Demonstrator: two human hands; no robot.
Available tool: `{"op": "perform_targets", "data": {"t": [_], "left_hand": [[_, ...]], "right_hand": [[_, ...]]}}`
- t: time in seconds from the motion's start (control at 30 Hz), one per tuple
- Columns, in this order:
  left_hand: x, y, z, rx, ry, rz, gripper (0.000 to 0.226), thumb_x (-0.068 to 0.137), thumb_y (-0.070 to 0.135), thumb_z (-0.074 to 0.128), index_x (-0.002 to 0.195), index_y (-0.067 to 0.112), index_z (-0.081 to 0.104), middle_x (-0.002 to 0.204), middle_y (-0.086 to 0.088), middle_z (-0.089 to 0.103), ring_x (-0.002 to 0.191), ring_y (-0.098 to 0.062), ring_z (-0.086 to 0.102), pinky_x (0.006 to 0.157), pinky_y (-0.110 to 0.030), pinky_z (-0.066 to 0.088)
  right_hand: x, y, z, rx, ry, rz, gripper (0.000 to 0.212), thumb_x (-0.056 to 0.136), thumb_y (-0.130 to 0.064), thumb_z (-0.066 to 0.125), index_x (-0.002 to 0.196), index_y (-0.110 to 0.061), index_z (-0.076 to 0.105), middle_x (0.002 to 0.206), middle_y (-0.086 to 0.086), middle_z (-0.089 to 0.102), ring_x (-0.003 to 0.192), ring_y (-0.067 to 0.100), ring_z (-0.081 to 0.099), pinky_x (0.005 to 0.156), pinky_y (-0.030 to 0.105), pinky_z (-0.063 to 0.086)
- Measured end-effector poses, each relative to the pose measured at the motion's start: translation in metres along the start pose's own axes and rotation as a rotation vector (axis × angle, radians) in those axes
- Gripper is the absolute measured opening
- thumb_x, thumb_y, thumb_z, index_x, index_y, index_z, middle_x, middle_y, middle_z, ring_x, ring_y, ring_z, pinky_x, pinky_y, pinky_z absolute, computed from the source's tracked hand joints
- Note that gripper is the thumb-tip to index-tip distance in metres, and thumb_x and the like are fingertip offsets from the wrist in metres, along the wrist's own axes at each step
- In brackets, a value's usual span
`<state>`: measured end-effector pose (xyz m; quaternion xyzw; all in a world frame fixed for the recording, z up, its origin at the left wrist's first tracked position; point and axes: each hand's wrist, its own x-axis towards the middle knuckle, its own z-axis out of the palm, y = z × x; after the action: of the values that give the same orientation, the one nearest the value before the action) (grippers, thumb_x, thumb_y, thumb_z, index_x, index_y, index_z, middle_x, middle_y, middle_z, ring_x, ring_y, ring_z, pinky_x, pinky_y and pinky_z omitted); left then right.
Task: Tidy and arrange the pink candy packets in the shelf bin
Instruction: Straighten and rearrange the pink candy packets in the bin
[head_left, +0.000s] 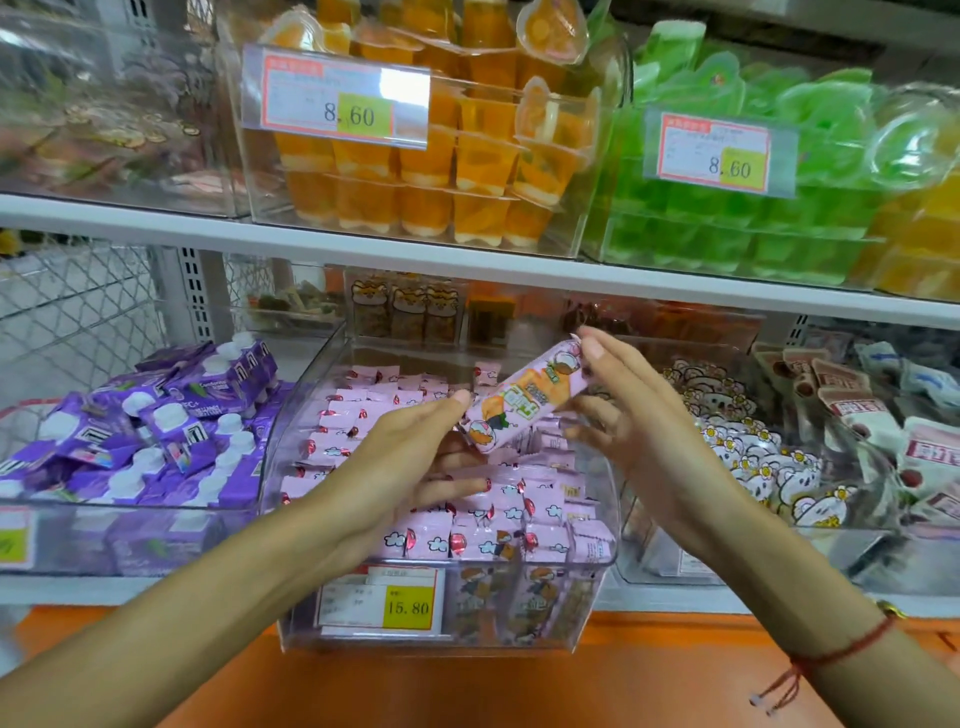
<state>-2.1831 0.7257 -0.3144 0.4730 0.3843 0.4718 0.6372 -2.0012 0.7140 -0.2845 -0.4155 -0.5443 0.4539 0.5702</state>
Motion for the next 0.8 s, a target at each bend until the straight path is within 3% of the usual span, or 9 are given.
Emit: {"op": "perform_targets", "data": {"t": [0.07, 0.2, 0.27, 0.37, 0.47, 0.57, 0.67, 0.73, 0.8], "left_hand": [[0.000, 0.000, 0.000, 0.030, -0.005, -0.010, 0.029, 0.094, 0.040, 0.049, 0.099, 0.018, 0.066, 0.086, -0.005, 0.076, 0.072, -0.009, 0.072, 0.053, -0.019, 0.054], [-0.001, 0.003, -0.001, 0.098, 0.025, 0.025, 0.046, 0.081, 0.061, 0.047, 0.097, 0.022, 0.066, 0.084, -0.001, 0.076, 0.072, -0.007, 0.071, 0.052, -0.019, 0.053], [-0.003, 0.004, 0.000, 0.176, 0.027, 0.113, 0.044, 0.076, 0.062, 0.051, 0.094, 0.025, 0.067, 0.087, 0.003, 0.075, 0.070, -0.005, 0.068, 0.055, -0.020, 0.053], [-0.006, 0.004, -0.002, 0.436, 0.087, 0.356, 0.045, 0.080, 0.056, 0.050, 0.088, 0.013, 0.059, 0.077, 0.007, 0.066, 0.060, -0.005, 0.060, 0.053, -0.020, 0.051], [-0.010, 0.002, -0.005, 0.804, 0.152, 0.626, 0.036, 0.084, 0.058, 0.045, 0.092, 0.025, 0.057, 0.073, 0.012, 0.058, 0.063, -0.001, 0.052, 0.055, -0.016, 0.041], [-0.014, 0.002, -0.001, 0.914, 0.152, 0.702, 0.030, 0.086, 0.060, 0.044, 0.101, 0.038, 0.057, 0.090, 0.016, 0.063, 0.082, 0.000, 0.058, 0.068, -0.026, 0.047], [-0.013, 0.000, -0.002, 0.925, 0.180, 0.730, 0.030, 0.086, 0.058, 0.047, 0.110, 0.042, 0.056, 0.099, 0.018, 0.063, 0.090, -0.003, 0.058, 0.076, -0.035, 0.049], [-0.012, -0.003, -0.004, 0.933, 0.164, 0.677, 0.044, 0.082, 0.065, 0.043, 0.123, 0.048, 0.045, 0.106, 0.024, 0.061, 0.088, 0.002, 0.058, 0.077, -0.031, 0.050], [-0.011, -0.010, -0.006, 1.029, 0.116, 0.589, 0.064, 0.079, 0.071, 0.035, 0.138, 0.049, 0.024, 0.125, 0.034, 0.045, 0.101, 0.008, 0.050, 0.086, -0.025, 0.044]], "right_hand": [[-0.001, -0.002, 0.000, -0.046, -0.030, -0.070, 0.049, 0.072, -0.050, 0.061, 0.116, -0.029, 0.062, 0.090, -0.002, 0.068, 0.078, 0.010, 0.065, 0.066, 0.020, 0.053], [-0.002, 0.001, -0.003, -0.129, 0.053, -0.164, 0.028, 0.087, -0.034, 0.055, 0.104, -0.015, 0.067, 0.079, 0.000, 0.072, 0.070, 0.010, 0.065, 0.066, 0.020, 0.055], [-0.002, 0.004, -0.004, -0.137, 0.065, -0.123, 0.023, 0.093, -0.028, 0.052, 0.103, -0.011, 0.065, 0.080, 0.000, 0.073, 0.072, 0.009, 0.067, 0.066, 0.018, 0.055], [-0.002, 0.005, -0.007, -0.323, 0.117, -0.185, 0.016, 0.093, -0.020, 0.056, 0.104, -0.012, 0.064, 0.092, -0.003, 0.071, 0.083, 0.001, 0.062, 0.071, 0.008, 0.048], [-0.009, 0.001, -0.006, -0.756, 0.095, -0.436, 0.035, 0.089, -0.019, 0.062, 0.123, -0.022, 0.055, 0.118, -0.008, 0.057, 0.108, -0.003, 0.048, 0.087, 0.002, 0.033], [-0.013, 0.000, 0.003, -0.998, -0.110, -0.573, 0.048, 0.091, -0.023, 0.059, 0.136, -0.029, 0.044, 0.131, -0.011, 0.047, 0.126, 0.006, 0.034, 0.103, 0.019, 0.029], [-0.010, 0.004, 0.005, -1.086, -0.227, -0.545, 0.042, 0.092, -0.027, 0.057, 0.134, -0.025, 0.048, 0.123, -0.009, 0.054, 0.117, 0.011, 0.044, 0.097, 0.035, 0.038], [-0.006, 0.005, 0.000, -1.012, -0.220, -0.533, 0.038, 0.090, -0.033, 0.054, 0.126, -0.021, 0.050, 0.115, -0.008, 0.058, 0.106, 0.009, 0.052, 0.090, 0.035, 0.044], [0.001, 0.006, -0.005, -0.939, -0.108, -0.564, 0.031, 0.089, -0.034, 0.053, 0.117, -0.022, 0.047, 0.107, -0.007, 0.060, 0.096, 0.003, 0.059, 0.085, 0.030, 0.049]]}}
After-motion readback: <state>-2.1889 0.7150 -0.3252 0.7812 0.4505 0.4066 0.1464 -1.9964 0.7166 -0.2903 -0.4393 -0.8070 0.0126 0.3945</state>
